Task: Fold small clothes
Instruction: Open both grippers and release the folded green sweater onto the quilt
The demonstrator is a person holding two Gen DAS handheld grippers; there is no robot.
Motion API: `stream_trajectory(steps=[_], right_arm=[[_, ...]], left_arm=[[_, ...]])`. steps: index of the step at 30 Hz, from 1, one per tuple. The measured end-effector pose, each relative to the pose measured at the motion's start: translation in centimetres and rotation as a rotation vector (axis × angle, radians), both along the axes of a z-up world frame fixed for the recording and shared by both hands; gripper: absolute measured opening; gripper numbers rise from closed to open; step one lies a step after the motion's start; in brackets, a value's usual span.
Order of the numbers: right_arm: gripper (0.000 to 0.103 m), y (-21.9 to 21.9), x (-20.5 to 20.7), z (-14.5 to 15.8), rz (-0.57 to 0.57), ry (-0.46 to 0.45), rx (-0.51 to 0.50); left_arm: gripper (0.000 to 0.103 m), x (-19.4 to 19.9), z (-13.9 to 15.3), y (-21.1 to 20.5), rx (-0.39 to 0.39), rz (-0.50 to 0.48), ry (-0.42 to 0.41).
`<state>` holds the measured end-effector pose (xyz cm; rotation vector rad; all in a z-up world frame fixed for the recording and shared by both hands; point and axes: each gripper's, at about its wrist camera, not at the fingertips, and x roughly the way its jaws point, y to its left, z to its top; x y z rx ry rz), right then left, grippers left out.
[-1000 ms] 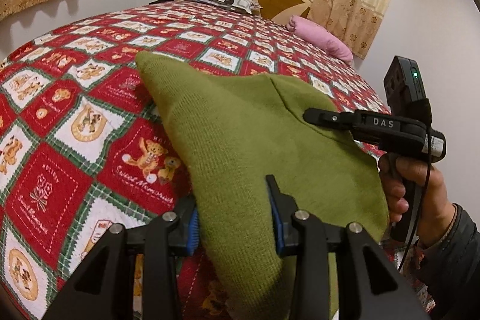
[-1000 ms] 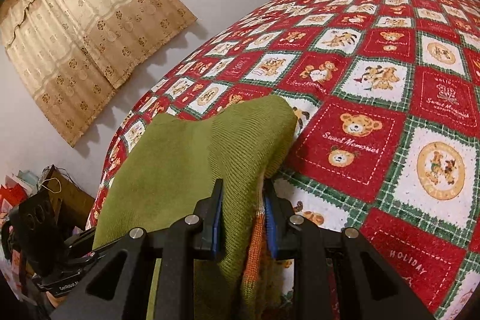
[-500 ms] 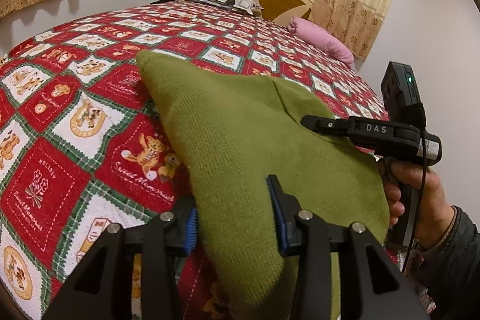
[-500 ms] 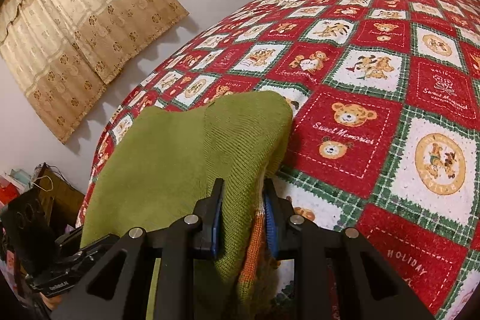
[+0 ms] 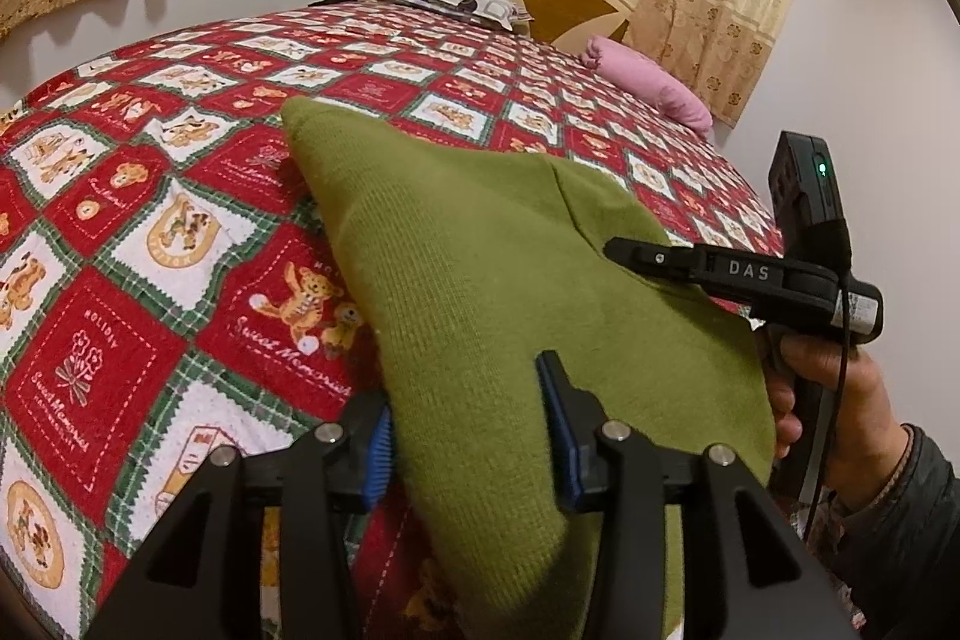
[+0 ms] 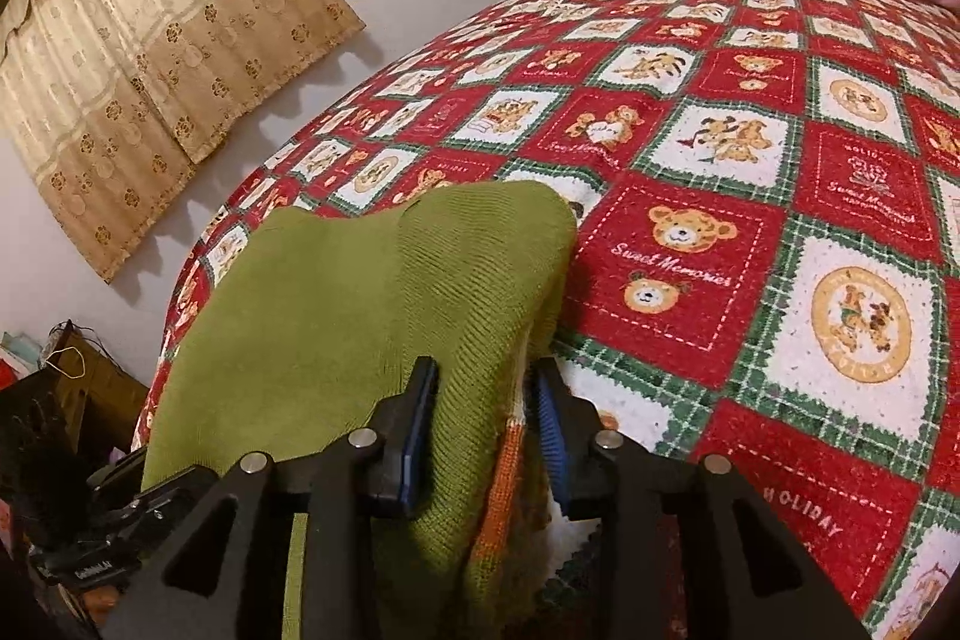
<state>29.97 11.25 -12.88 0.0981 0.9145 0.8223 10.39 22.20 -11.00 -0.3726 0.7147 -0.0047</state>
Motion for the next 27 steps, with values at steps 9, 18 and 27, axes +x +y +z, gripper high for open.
stream_trajectory(steps=[9,18,27], right_arm=[[0.048,-1.0,-4.2,5.8,-0.024,-0.213,0.0],[0.049,1.1,-6.4,2.5,0.079,-0.127,-0.075],[0.05,0.8,-6.9,1.0,0.066,-0.148,-0.029]], left_arm=[[0.066,-0.7,2.7,2.0,0.081,0.11,-0.076],[0.07,1.9,0.3,2.3,0.149,0.09,0.025],[0.088,2.3,-1.1,2.3,0.159,0.091,0.041]])
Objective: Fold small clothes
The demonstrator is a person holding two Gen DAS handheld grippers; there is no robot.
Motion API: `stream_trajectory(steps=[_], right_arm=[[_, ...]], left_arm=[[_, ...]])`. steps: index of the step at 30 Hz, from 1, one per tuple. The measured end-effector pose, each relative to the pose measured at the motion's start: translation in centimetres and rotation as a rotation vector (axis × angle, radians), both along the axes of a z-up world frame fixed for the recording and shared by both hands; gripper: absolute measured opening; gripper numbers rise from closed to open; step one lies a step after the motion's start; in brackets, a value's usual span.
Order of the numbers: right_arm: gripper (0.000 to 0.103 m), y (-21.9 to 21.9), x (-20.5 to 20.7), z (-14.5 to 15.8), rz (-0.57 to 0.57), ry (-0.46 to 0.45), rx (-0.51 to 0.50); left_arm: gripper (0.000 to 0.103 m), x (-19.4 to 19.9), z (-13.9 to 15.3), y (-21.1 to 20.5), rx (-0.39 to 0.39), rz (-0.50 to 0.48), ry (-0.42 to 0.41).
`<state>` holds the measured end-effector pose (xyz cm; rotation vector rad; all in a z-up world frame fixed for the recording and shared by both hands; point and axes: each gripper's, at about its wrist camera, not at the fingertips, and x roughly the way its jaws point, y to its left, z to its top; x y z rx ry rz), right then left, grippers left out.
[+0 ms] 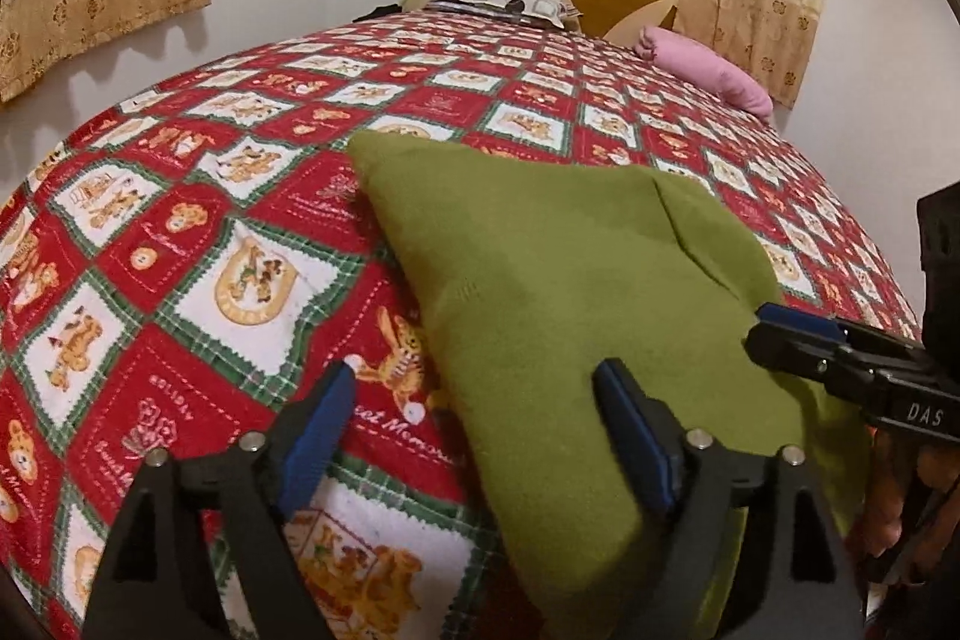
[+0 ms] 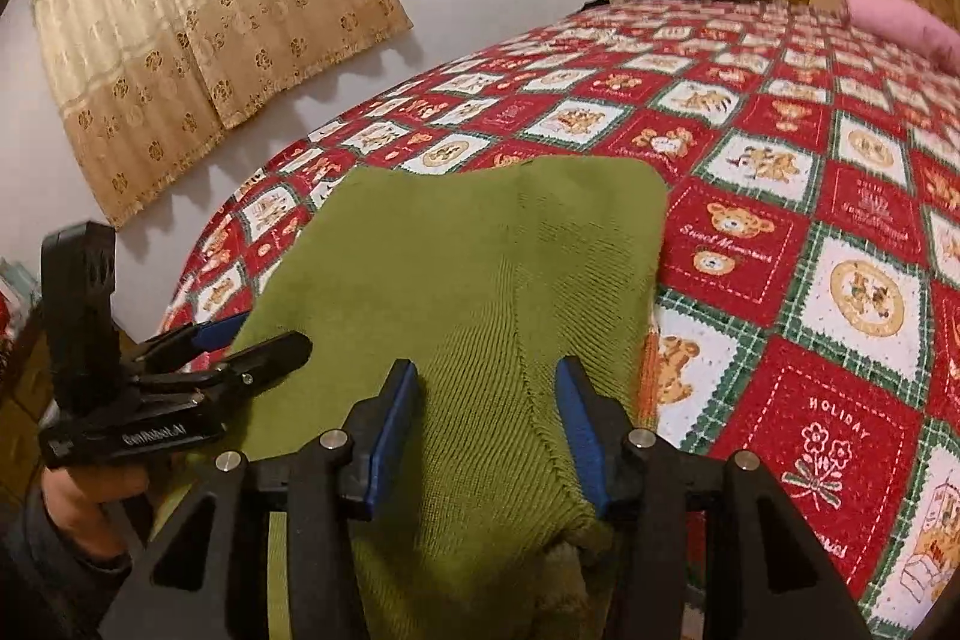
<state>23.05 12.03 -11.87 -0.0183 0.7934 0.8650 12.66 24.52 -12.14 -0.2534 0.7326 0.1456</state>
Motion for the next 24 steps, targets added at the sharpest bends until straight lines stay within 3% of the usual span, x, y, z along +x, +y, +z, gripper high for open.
stream_trajectory(steps=[4,10,14,20,24], right_arm=[[0.05,-0.4,0.5,-0.2,-0.007,0.026,0.042],[0.051,0.3,-0.2,0.0,-0.019,-0.018,-0.005],[0.062,1.0,-1.1,0.3,-0.003,-0.069,-0.041],[0.065,-0.9,-3.5,2.9,-0.076,-0.084,0.022],[0.066,-2.0,-6.9,6.2,-0.113,-0.151,0.023]], left_arm=[[0.09,-0.1,-0.2,0.3,-0.036,0.014,-0.005],[0.091,-0.4,0.0,0.2,-0.06,0.044,0.0],[0.093,-1.3,0.7,-0.1,-0.04,0.06,0.005],[0.093,-4.7,4.0,-0.5,0.001,0.078,-0.046],[0.094,-6.8,7.6,-1.2,0.05,0.088,-0.108]])
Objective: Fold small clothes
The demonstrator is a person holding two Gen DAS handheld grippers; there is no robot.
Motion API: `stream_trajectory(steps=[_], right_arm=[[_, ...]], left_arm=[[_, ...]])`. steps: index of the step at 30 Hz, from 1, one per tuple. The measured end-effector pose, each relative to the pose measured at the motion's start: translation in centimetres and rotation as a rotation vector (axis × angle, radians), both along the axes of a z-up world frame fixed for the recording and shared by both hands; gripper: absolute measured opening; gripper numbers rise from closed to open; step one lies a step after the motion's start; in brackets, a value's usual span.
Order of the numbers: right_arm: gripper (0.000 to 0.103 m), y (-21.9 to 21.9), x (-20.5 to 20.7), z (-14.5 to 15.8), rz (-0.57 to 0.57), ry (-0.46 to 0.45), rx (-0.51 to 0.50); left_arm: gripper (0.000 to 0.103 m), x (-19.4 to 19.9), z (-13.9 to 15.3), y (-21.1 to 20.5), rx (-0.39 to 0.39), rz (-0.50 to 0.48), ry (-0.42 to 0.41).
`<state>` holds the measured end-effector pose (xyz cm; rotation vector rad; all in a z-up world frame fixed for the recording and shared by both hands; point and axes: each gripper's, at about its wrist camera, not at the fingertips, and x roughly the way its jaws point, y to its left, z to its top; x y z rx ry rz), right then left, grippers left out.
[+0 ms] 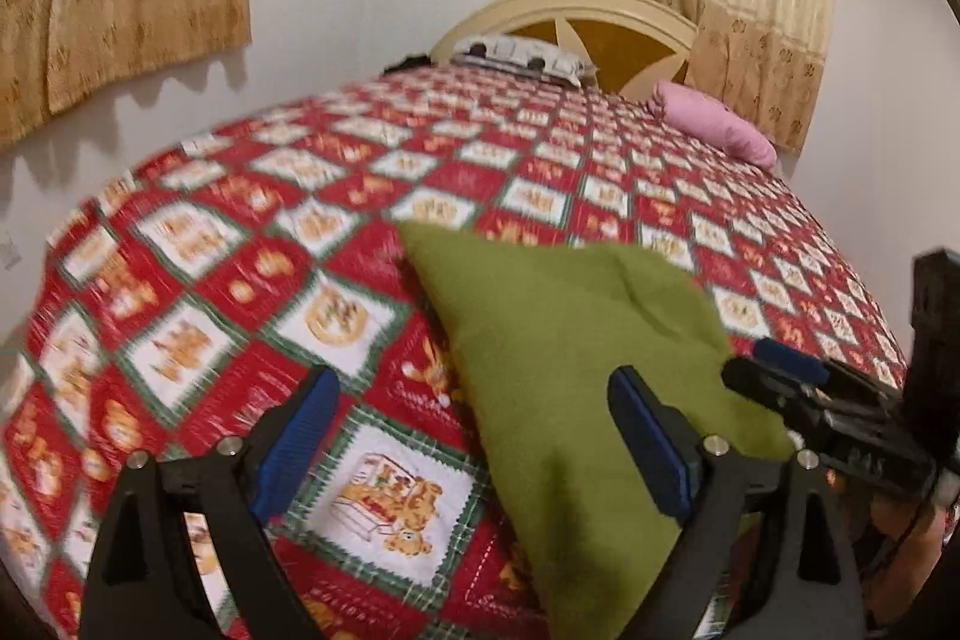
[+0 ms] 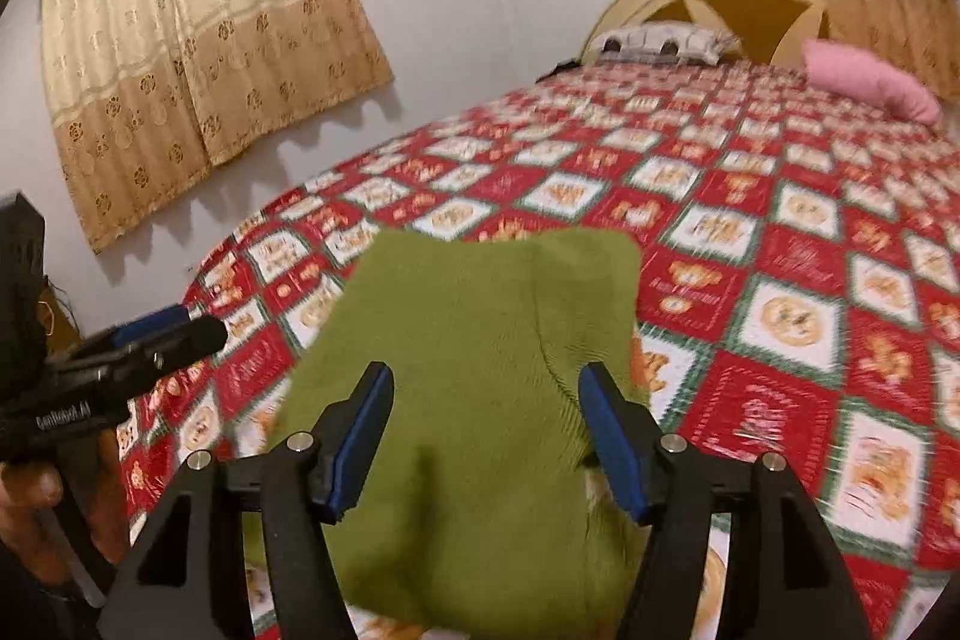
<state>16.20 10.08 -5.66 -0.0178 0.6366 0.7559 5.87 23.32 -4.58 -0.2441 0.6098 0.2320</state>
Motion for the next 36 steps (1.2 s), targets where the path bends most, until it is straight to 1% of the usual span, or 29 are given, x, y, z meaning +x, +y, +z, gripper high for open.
stream_trajectory(steps=[1,2,3,4,7,10,12,17,22,36], right_arm=[[0.066,-0.2,-0.9,0.8,-0.002,-0.022,-0.001],[0.071,-0.3,-1.8,1.7,-0.012,-0.05,-0.009],[0.077,-0.4,-2.8,2.7,-0.029,-0.086,-0.024],[0.079,-0.5,-3.6,3.6,-0.042,-0.12,-0.032],[0.08,-0.8,-6.0,6.0,-0.081,-0.221,-0.033],[0.08,-1.3,-7.6,7.9,-0.106,-0.289,-0.01],[0.08,-1.5,-8.1,8.8,-0.118,-0.313,0.002],[0.081,-1.7,-8.4,9.7,-0.125,-0.334,0.022],[0.081,-1.8,-8.4,9.3,-0.124,-0.319,0.038],[0.081,-2.0,-8.3,8.8,-0.125,-0.313,0.043]], left_arm=[[0.094,-0.5,1.0,-0.3,0.011,-0.006,-0.024],[0.096,-1.0,1.8,-0.4,0.023,-0.013,-0.045],[0.1,-1.7,2.7,-0.9,0.047,-0.019,-0.066],[0.101,-2.2,3.5,-1.1,0.066,-0.016,-0.08],[0.101,-3.2,5.4,-1.7,0.103,-0.018,-0.132],[0.103,-4.1,6.8,-2.4,0.134,-0.027,-0.18],[0.103,-4.4,7.4,-2.5,0.156,-0.027,-0.202],[0.103,-4.6,7.7,-2.2,0.155,-0.021,-0.214],[0.103,-4.6,7.8,-1.8,0.137,-0.002,-0.216],[0.103,-4.4,7.1,-2.4,0.149,-0.004,-0.184]])
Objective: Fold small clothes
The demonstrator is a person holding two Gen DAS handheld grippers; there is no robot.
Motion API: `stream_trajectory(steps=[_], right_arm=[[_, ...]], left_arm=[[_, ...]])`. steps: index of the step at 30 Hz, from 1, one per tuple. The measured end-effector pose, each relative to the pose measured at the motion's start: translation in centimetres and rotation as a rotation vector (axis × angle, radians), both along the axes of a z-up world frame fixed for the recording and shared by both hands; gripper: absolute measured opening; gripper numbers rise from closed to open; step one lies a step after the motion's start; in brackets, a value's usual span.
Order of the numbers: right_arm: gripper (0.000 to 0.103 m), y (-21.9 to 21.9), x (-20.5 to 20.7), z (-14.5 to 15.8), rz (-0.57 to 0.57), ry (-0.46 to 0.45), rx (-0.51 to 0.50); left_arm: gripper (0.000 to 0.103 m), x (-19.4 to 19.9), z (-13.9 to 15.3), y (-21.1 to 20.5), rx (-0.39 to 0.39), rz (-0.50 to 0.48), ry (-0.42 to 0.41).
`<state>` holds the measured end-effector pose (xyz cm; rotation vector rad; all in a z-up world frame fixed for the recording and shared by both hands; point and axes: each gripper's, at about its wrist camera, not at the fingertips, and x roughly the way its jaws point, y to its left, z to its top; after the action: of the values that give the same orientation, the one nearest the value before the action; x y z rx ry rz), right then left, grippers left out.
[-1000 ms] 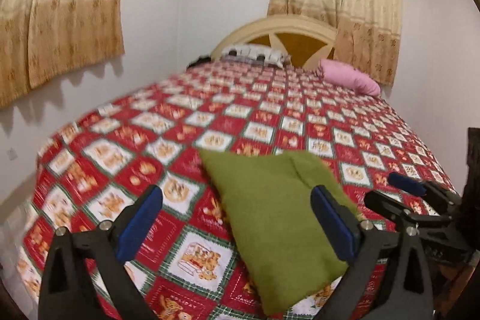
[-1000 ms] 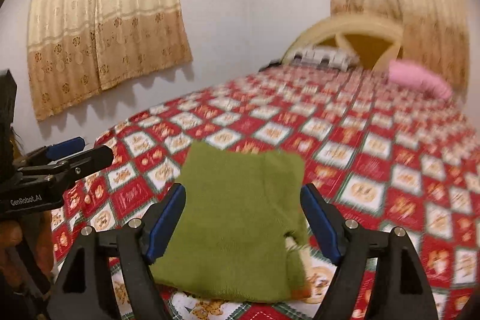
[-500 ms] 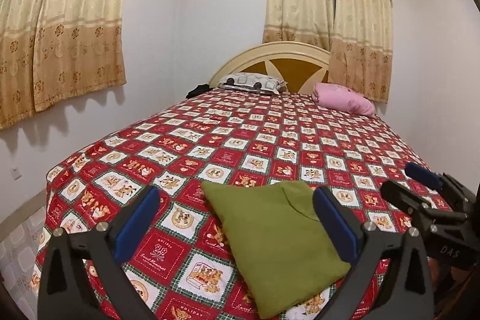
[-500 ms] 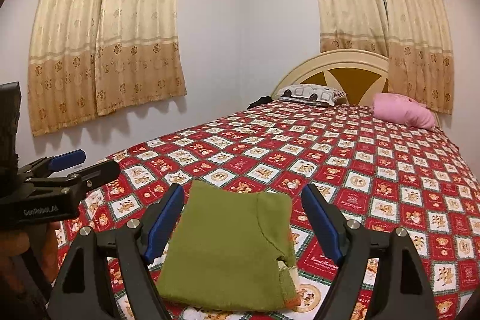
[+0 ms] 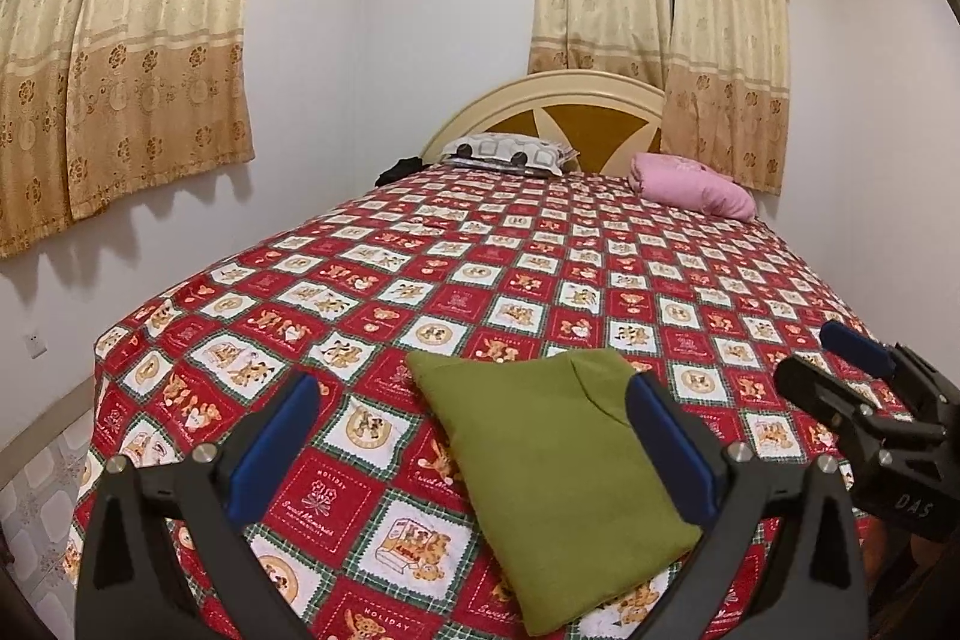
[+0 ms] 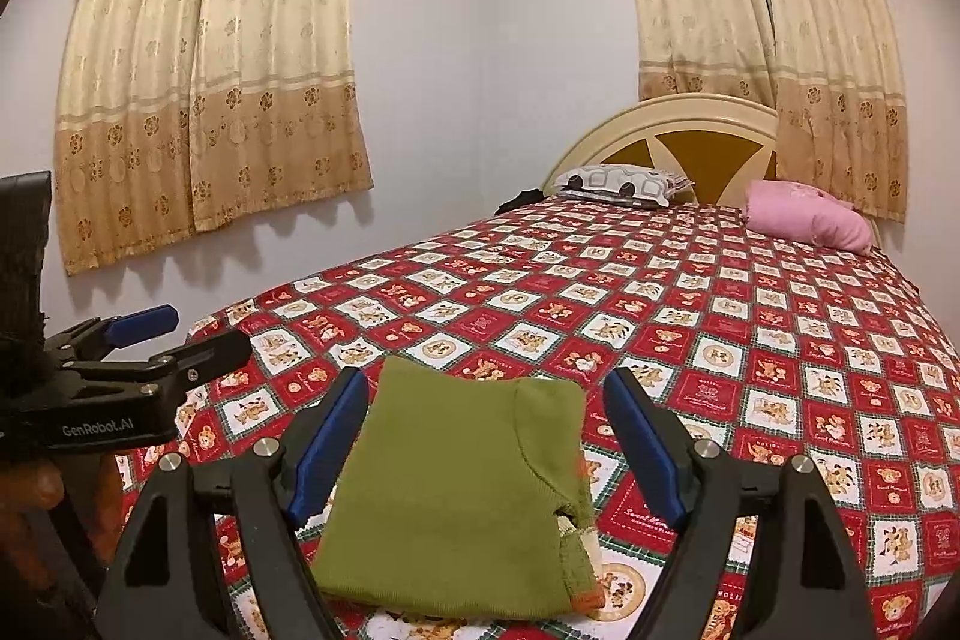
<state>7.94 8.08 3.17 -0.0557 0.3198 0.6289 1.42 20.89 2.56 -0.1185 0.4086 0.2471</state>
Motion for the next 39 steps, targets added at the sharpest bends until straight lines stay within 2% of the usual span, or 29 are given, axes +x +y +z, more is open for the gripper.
stream_trajectory(steps=[14,31,39], right_arm=[[0.081,0.5,-0.8,-0.2,0.031,-0.007,0.005],[0.081,0.3,-1.5,0.1,0.042,-0.026,0.021],[0.081,0.3,-1.5,0.1,0.058,-0.032,0.023]], left_arm=[[0.103,0.3,-0.2,-0.1,0.007,0.0,0.02],[0.103,0.6,-0.7,0.3,-0.018,0.009,0.029],[0.103,0.8,-0.8,0.4,0.011,0.033,0.049]])
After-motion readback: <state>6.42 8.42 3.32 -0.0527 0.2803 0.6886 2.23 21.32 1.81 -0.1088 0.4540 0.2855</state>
